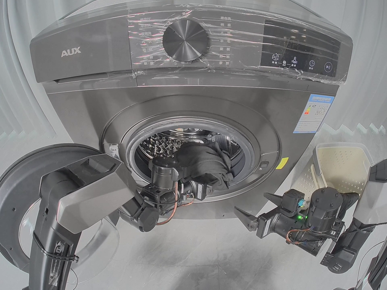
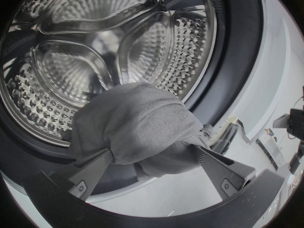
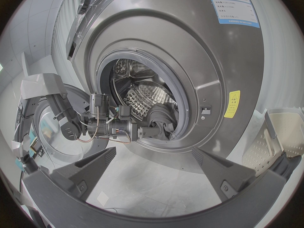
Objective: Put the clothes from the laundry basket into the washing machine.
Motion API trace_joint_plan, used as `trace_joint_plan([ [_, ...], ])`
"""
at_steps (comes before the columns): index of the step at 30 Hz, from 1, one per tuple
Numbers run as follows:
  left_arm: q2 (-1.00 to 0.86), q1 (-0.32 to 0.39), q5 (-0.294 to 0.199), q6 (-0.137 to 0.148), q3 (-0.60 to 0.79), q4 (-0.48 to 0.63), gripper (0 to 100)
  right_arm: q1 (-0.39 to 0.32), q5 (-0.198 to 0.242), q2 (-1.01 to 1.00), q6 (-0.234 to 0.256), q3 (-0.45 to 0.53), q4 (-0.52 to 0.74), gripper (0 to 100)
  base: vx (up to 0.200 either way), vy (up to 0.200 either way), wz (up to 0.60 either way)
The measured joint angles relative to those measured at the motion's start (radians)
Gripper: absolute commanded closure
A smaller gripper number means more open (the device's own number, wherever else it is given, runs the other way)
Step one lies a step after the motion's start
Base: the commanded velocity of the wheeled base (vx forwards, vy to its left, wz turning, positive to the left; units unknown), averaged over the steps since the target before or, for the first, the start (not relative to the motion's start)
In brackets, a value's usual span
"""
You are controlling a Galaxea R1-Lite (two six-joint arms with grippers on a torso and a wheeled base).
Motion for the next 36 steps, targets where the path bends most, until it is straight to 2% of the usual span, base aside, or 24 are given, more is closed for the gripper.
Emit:
trace_joint_plan([
  [3,0.000,-0.005,-0.017,-0.001,0.005,-0.002,0,0.000,0.000,0.001,0.000,0.001,0.000,0,0.000,0.000,0.00],
  [14,0.046,-0.011,-0.017,-0.023,-0.089,-0.005,0,0.014,0.001,0.003,0.009,0.000,0.000,0,0.000,0.000,0.00],
  [15,0.053,-0.011,-0.014,-0.023,-0.095,-0.007,100,0.015,0.001,0.003,0.010,0.000,0.000,0,0.000,0.000,0.00],
  [21,0.089,-0.013,0.010,-0.026,-0.143,-0.025,100,0.016,0.001,0.003,0.010,-0.001,0.000,0,0.000,0.000,0.00],
  [27,0.112,-0.003,0.081,-0.033,-0.206,-0.104,100,0.017,0.001,0.003,0.010,0.000,0.000,0,0.000,0.000,0.00],
  [31,0.121,0.027,0.133,-0.036,-0.216,-0.157,100,0.023,0.001,0.003,0.010,0.001,0.000,0,0.000,0.000,0.00],
  [36,0.131,0.067,0.166,-0.034,-0.223,-0.182,100,0.030,0.001,0.003,0.010,0.001,-0.001,0,0.000,0.000,0.00],
])
